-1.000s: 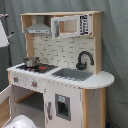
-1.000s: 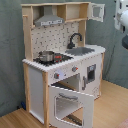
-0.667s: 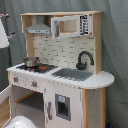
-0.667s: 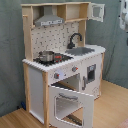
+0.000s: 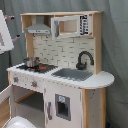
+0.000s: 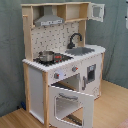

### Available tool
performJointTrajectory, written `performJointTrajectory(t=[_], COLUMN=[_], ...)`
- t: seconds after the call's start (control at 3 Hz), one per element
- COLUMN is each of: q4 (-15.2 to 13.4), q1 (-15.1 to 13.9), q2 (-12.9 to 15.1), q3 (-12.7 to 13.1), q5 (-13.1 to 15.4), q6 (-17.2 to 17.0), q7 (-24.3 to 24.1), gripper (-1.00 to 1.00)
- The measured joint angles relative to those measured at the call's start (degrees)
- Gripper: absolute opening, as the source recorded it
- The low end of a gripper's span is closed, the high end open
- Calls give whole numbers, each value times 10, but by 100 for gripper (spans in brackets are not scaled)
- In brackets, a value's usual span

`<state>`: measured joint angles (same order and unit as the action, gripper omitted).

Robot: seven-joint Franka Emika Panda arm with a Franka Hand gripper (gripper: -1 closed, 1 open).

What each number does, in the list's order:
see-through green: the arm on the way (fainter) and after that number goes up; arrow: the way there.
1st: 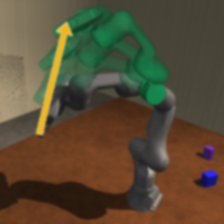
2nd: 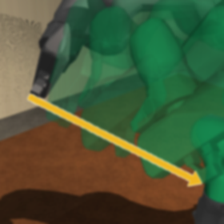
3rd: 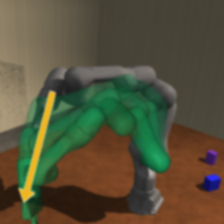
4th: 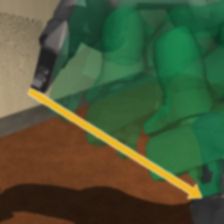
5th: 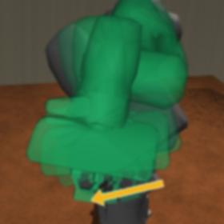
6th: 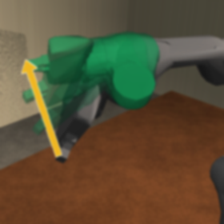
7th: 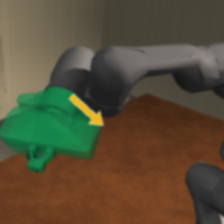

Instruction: Play with the kitchen

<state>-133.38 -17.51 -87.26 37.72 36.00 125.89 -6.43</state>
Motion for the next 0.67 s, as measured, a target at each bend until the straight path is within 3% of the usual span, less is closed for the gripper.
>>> performJointTrajectory(t=[0.67], q4=[-50], q1=[53], q2=[0], q3=[-43], q5=[81], q6=[-5], q7=[-41], gripper=[100])
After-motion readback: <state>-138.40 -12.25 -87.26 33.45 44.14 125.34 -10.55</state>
